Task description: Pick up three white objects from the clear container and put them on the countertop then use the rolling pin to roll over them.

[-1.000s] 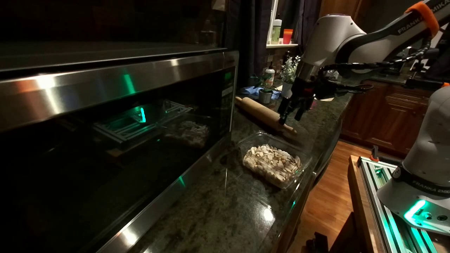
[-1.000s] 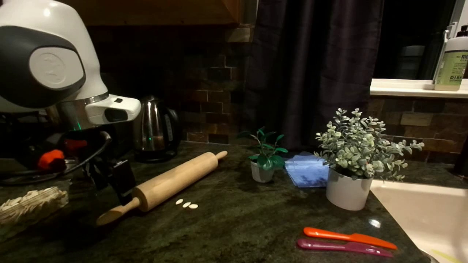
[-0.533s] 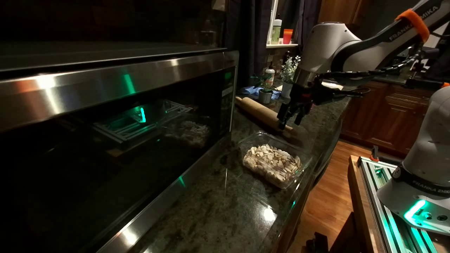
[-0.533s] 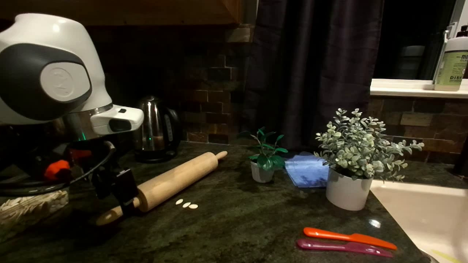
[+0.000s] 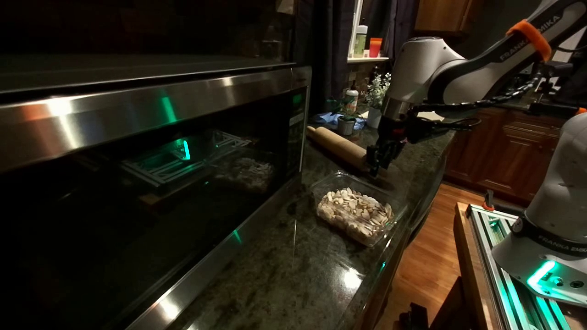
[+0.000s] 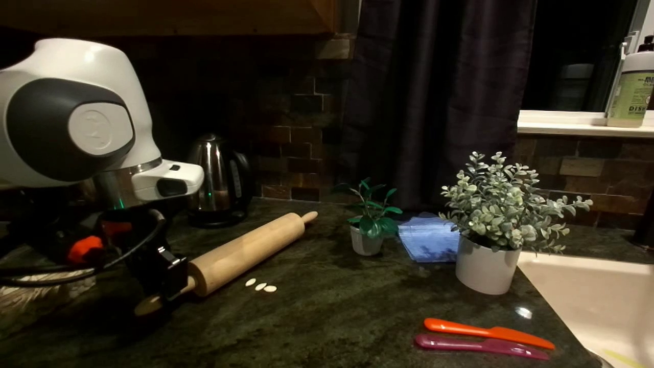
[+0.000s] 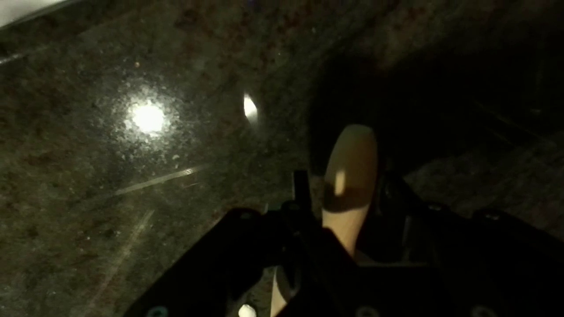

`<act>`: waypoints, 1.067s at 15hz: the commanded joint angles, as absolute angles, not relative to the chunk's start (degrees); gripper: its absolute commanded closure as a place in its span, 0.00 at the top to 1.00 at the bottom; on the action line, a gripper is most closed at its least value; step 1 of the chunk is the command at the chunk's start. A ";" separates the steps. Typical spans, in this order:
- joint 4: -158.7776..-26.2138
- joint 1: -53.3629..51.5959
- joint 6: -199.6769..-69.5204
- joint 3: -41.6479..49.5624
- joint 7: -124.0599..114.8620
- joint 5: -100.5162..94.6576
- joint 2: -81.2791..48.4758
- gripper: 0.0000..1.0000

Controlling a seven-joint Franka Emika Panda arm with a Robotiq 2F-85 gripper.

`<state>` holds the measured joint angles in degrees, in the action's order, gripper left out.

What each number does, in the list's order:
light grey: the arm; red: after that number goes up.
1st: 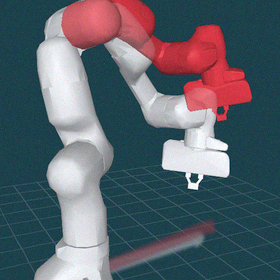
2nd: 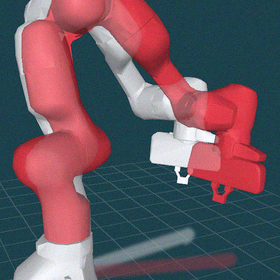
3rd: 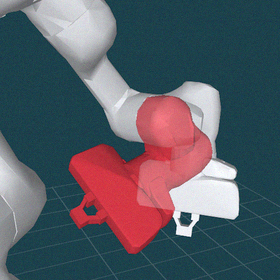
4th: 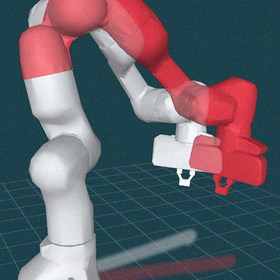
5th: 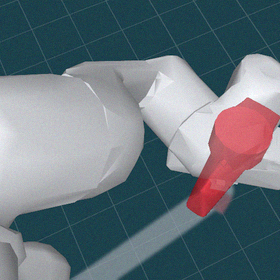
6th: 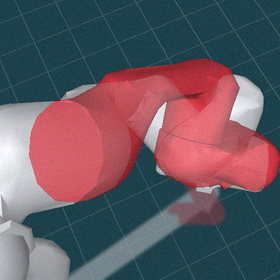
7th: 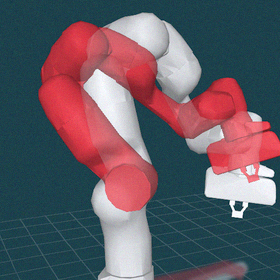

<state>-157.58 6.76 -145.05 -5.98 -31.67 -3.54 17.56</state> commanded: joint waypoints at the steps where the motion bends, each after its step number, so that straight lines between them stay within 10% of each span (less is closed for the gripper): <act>1: -157.53 7.43 -145.95 -6.42 -32.50 -5.30 16.30 0.15; 3: -157.46 7.23 -145.80 -6.25 -32.44 -5.08 16.40 0.04; 16: -157.39 8.92 -144.26 -3.45 -31.79 -3.39 16.37 0.07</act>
<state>-157.43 7.75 -144.89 -4.84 -31.72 -3.97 16.98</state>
